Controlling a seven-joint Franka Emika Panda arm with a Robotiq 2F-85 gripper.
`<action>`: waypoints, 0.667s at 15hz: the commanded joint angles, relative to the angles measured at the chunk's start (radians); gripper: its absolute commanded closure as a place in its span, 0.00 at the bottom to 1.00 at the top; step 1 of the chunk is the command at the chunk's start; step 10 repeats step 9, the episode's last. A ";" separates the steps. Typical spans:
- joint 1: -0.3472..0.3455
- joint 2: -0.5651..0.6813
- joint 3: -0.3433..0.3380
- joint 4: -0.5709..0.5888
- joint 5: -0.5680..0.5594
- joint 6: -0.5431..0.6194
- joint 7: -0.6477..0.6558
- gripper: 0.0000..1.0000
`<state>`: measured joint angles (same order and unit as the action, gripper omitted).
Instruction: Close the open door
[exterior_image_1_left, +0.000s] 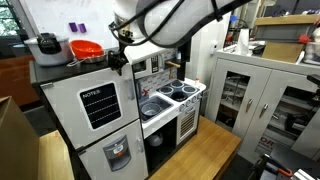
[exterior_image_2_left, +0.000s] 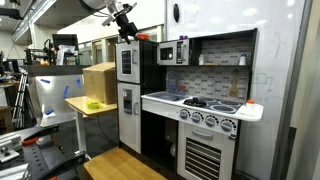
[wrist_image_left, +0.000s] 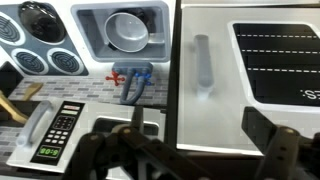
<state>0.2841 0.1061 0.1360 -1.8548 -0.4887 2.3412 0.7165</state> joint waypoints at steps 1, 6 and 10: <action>-0.007 -0.068 0.022 -0.027 0.028 -0.129 0.011 0.00; -0.031 -0.176 0.044 -0.084 0.477 -0.110 -0.365 0.00; -0.037 -0.249 0.036 -0.081 0.625 -0.224 -0.495 0.00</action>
